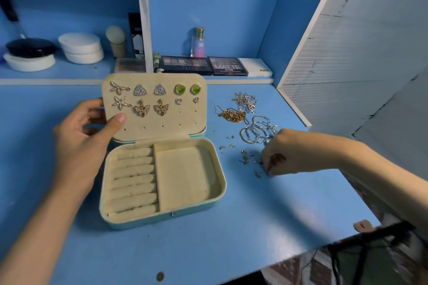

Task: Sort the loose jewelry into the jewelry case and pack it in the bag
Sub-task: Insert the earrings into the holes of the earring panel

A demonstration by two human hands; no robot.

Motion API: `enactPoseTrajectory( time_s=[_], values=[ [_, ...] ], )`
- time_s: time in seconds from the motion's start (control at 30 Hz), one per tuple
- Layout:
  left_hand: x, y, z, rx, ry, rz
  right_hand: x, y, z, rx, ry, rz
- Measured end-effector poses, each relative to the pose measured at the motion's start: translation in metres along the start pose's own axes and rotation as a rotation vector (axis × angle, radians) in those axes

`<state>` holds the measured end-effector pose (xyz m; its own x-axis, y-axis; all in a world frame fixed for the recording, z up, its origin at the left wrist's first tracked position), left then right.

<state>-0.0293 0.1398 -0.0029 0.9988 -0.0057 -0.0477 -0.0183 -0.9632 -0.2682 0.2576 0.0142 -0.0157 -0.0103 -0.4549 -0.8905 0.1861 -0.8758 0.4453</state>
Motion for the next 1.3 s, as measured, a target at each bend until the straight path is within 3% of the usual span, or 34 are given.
enactPoseTrajectory(
  time_s=[0.27, 0.5, 0.8, 0.97, 1.17, 1.3],
  values=[
    [-0.001, 0.001, -0.001, 0.004, 0.004, -0.009, -0.018, -0.003, 0.006, -0.02, 0.002, -0.185],
    [-0.001, 0.001, -0.002, 0.008, -0.004, -0.01, -0.011, -0.002, 0.015, -0.012, 0.03, -0.075],
    [-0.001, 0.0, 0.0, 0.01, -0.01, -0.011, -0.017, -0.008, 0.025, -0.048, 0.006, -0.103],
    [0.0, 0.001, -0.001, -0.001, -0.005, -0.017, -0.04, -0.017, 0.042, -0.165, -0.201, -0.255],
    [-0.002, 0.002, 0.0, -0.011, -0.023, -0.021, -0.079, -0.032, 0.089, -0.358, -0.342, -0.601],
    [-0.007, 0.0, 0.005, -0.034, -0.023, -0.038, -0.088, -0.049, 0.122, -0.444, -0.396, -0.74]
  ],
)
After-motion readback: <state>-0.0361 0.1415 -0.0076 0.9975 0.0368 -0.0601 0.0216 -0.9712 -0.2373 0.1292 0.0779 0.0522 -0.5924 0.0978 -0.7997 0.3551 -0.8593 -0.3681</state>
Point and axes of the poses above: each hand's wrist, its own y-axis away from the middle knuckle, its own x-axis out of the palm, z = x × y, the point moved 10 cm from there along -y, towards the middle knuckle, and after that the axes turned 3 degrees about -x, right-handed, at the moved point
